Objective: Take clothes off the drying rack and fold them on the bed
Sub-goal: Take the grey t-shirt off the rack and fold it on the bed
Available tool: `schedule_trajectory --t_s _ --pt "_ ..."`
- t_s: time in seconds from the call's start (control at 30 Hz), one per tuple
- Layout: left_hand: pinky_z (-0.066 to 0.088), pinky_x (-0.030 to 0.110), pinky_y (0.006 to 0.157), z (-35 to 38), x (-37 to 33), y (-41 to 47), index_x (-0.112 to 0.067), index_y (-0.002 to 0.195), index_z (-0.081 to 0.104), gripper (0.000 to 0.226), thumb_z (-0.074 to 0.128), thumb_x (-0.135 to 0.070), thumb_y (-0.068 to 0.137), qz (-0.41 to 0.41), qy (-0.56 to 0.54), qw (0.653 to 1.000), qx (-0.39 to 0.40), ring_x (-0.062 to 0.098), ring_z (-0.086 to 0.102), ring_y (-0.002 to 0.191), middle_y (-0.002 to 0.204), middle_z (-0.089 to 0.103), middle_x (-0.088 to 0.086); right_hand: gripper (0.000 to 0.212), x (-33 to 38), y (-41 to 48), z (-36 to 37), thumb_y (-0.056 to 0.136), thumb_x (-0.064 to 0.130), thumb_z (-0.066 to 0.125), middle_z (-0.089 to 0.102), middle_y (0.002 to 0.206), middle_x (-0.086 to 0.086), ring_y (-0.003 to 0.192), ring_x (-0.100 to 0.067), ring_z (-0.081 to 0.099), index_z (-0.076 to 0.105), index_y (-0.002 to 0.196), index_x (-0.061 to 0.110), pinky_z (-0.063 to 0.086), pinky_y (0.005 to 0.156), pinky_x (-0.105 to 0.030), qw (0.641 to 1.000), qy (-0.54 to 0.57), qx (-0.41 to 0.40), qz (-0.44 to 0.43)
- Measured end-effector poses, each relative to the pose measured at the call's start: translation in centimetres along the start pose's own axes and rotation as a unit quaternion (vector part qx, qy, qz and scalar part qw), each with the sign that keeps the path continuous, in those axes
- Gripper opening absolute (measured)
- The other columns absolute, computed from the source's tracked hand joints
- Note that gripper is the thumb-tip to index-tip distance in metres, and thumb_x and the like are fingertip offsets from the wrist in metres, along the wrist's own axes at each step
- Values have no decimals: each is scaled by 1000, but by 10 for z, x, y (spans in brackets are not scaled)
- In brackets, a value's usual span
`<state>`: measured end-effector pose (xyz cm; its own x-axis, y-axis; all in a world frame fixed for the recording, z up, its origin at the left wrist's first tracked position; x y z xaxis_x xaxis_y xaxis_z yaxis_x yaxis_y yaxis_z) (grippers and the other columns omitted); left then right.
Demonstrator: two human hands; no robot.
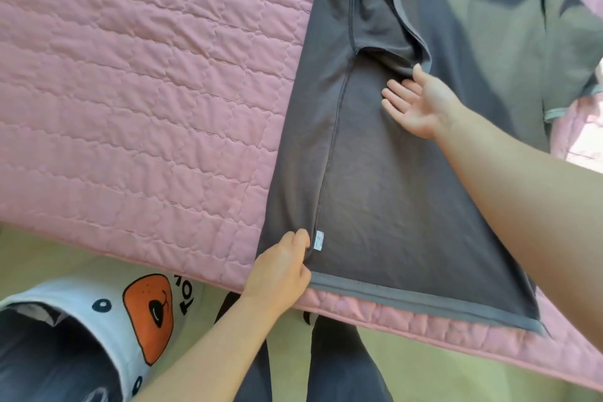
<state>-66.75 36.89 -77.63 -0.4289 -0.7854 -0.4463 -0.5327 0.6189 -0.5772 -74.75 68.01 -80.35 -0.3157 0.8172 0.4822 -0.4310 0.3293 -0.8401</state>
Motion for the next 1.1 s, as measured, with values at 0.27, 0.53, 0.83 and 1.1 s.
schedule_trajectory --t_s 0.27,0.53,0.83,1.1 --pt "52 32 65 -5 -10 10 -26 104 52 18 43 -40 96 109 -2 994 -18 8 52 69 81 49 -13 45 -15 -14 -23 101 28 48 53 140 -3 128 -20 51 40 141 12 45 101 -37 997 -69 15 25" --pt "40 41 102 -45 -28 75 -11 125 58 42 59 -2 84 101 64 974 -191 27 51 122 130 55 7 56 -10 -13 -26 95 27 57 55 135 -8 123 -23 54 37 144 9 49 96 -35 998 -47 1 37" --pt "19 39 119 -124 -42 203 -6 147 34 55 54 -14 96 110 86 973 -183 27 24 146 157 28 10 71 49 27 -22 90 13 60 54 107 2 107 -18 55 19 148 21 45 100 -36 964 -208 -128 -110" --pt "7 33 120 -196 -65 314 -10 152 19 62 49 -10 99 129 123 967 -179 21 8 149 162 9 6 78 109 67 16 89 26 64 35 148 -6 131 -20 41 17 151 17 33 107 -30 834 -477 -101 -259"
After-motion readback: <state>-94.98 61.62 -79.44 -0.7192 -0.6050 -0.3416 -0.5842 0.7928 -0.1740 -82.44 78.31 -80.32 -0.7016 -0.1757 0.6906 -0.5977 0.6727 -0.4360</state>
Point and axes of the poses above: each hand's wrist, its own y-axis towards the middle knuckle, its own z-axis out of the palm, x = y × z, the point moved 6 cm from there along y, towards the middle knuckle
